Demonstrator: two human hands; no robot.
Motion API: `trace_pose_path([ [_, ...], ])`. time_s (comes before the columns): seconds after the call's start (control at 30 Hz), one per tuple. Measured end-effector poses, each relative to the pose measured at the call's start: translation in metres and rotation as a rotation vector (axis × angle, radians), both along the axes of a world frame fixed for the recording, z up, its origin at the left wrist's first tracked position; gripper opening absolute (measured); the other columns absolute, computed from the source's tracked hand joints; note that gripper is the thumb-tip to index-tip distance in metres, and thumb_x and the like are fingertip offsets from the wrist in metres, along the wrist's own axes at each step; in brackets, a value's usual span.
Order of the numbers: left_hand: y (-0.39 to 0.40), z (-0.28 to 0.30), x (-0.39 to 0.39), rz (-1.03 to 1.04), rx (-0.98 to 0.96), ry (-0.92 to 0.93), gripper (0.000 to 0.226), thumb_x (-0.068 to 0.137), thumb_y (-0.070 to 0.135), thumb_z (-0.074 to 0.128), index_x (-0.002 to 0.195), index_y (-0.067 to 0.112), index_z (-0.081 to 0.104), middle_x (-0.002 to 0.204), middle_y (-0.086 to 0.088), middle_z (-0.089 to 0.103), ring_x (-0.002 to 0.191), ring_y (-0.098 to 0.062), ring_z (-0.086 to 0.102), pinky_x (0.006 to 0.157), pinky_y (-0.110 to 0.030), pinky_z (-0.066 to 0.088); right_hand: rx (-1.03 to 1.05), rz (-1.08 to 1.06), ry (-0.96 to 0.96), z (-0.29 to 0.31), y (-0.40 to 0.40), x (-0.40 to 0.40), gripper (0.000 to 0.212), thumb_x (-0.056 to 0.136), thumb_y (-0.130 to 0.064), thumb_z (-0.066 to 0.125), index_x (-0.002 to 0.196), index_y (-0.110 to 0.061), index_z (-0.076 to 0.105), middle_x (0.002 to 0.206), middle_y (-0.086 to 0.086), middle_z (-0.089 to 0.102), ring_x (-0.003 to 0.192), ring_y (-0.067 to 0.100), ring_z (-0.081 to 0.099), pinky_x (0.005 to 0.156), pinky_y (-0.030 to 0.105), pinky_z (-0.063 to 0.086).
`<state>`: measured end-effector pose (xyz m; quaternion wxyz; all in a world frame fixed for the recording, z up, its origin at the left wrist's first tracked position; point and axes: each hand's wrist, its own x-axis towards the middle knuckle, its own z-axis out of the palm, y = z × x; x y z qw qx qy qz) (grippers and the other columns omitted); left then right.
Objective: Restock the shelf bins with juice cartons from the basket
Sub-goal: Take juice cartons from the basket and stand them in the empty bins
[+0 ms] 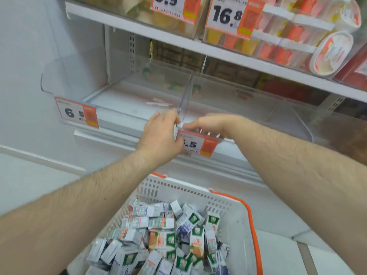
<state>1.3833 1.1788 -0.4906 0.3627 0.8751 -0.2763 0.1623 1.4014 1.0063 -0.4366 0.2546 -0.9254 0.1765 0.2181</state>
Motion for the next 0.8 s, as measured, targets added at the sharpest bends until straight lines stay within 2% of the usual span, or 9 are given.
trace_pose_path([
  [0.1,0.002,-0.009,-0.013,-0.058,0.083,-0.259,0.032,0.066,0.009,0.072,0.094,0.009,0.057,0.118,-0.013,0.059,0.111,-0.033,0.054,0.093,-0.04,0.033,-0.295,-0.054,-0.472,0.002,0.006,-0.025,0.04,0.079,-0.057,0.064,0.082,-0.017,0.066,0.088,0.003,0.069,0.08,0.022,0.062,0.067,0.031,0.05],
  [0.17,0.005,-0.019,-0.021,-0.097,0.125,-0.35,0.03,0.063,0.008,0.069,0.091,0.007,0.059,0.112,-0.014,0.059,0.103,-0.034,0.056,0.085,-0.041,0.037,-0.413,-0.04,-0.834,-0.005,0.01,-0.053,0.024,0.082,-0.041,0.059,0.072,-0.019,0.056,0.082,0.001,0.066,0.081,0.025,0.061,0.069,0.034,0.049],
  [0.27,0.009,-0.035,-0.034,-0.204,0.241,-0.234,0.029,0.07,0.011,0.067,0.098,0.011,0.059,0.105,-0.009,0.061,0.097,-0.033,0.058,0.083,-0.037,0.036,-0.31,0.088,-1.13,-0.031,0.021,-0.098,0.019,0.078,-0.029,0.055,0.062,-0.021,0.049,0.062,-0.006,0.051,0.065,0.023,0.052,0.06,0.032,0.04],
  [0.33,0.01,-0.051,-0.041,-0.265,0.345,-0.003,0.029,0.08,0.015,0.064,0.108,0.015,0.057,0.111,-0.002,0.061,0.102,-0.025,0.056,0.086,-0.034,0.038,-0.203,0.114,-1.062,-0.059,0.023,-0.119,0.02,0.076,-0.026,0.057,0.058,-0.021,0.048,0.057,-0.009,0.048,0.059,0.018,0.048,0.057,0.029,0.035],
  [0.5,0.016,-0.097,-0.046,-0.33,0.666,0.334,0.031,0.085,0.016,0.06,0.115,0.019,0.056,0.119,0.001,0.059,0.103,-0.02,0.056,0.087,-0.033,0.047,-0.036,-0.01,-0.61,-0.133,0.015,-0.144,0.03,0.083,-0.021,0.064,0.056,-0.022,0.051,0.058,-0.007,0.056,0.061,0.015,0.054,0.059,0.028,0.041],
  [0.6,0.017,-0.123,-0.044,-0.329,0.777,0.419,0.03,0.085,0.016,0.06,0.114,0.021,0.056,0.118,0.001,0.06,0.103,-0.02,0.057,0.089,-0.038,0.05,0.081,-0.149,-0.458,-0.167,0.005,-0.146,0.028,0.087,-0.02,0.064,0.061,-0.019,0.058,0.063,-0.002,0.06,0.061,0.011,0.053,0.055,0.022,0.036],
  [0.67,0.014,-0.141,-0.042,-0.32,0.797,0.463,0.028,0.085,0.016,0.061,0.112,0.022,0.056,0.116,0.001,0.06,0.101,-0.02,0.057,0.088,-0.039,0.051,0.198,-0.33,-0.394,-0.192,-0.004,-0.142,0.023,0.087,-0.016,0.064,0.068,-0.003,0.064,0.07,0.012,0.067,0.062,0.016,0.056,0.056,0.021,0.039],
  [0.73,0.007,-0.161,-0.041,-0.314,0.803,0.509,0.03,0.085,0.014,0.06,0.114,0.022,0.056,0.117,0.0,0.06,0.102,-0.021,0.057,0.089,-0.039,0.051,0.29,-0.494,-0.307,-0.218,-0.013,-0.138,0.021,0.084,-0.015,0.063,0.079,0.005,0.066,0.075,0.019,0.066,0.068,0.023,0.058,0.064,0.029,0.048],
  [0.8,-0.001,-0.18,-0.04,-0.324,0.844,0.514,0.036,0.084,0.01,0.059,0.117,0.023,0.056,0.118,0.0,0.059,0.103,-0.02,0.056,0.089,-0.037,0.05,0.304,-0.533,-0.174,-0.243,-0.019,-0.135,0.017,0.085,-0.017,0.062,0.089,-0.001,0.067,0.08,0.009,0.066,0.076,0.023,0.062,0.075,0.039,0.053],
])
